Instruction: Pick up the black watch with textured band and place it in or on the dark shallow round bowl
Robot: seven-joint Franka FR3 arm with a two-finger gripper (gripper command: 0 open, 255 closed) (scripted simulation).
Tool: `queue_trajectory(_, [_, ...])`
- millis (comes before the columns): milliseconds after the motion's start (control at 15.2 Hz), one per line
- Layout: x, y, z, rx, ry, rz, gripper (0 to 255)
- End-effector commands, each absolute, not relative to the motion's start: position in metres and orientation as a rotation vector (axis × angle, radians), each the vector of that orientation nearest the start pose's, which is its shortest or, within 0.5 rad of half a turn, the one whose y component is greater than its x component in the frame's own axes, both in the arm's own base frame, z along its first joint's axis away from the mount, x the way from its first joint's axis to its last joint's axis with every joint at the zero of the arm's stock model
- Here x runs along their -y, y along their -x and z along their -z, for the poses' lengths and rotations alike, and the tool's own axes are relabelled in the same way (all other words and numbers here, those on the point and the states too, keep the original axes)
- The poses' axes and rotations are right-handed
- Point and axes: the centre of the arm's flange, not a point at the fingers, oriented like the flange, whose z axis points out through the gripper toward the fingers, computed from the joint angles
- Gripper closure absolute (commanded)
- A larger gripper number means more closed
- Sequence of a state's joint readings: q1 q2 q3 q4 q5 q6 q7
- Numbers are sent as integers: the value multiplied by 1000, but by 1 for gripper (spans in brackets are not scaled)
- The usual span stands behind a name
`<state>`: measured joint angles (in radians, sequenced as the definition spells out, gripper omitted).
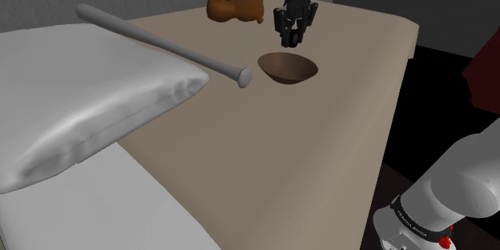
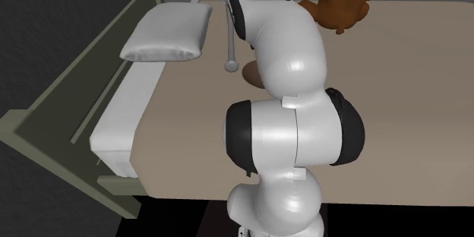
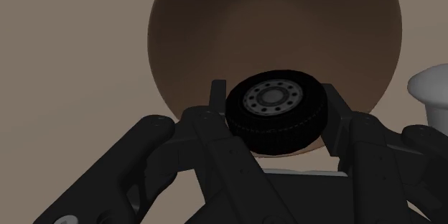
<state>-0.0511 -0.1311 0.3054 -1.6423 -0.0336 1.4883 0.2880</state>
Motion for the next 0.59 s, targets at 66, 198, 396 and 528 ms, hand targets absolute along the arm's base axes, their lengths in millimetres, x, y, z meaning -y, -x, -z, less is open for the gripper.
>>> queue_trajectory(66, [-134,-488,-635,-62,3219,-13,255])
queue_trajectory(198, [-134,-488,-624,-62,3219,-13,255])
queue_trajectory(396, [-134,-488,-608,-62,3219,-13,255])
queue_trajectory(528, [-134,-488,-596,-62,3219,-13,255])
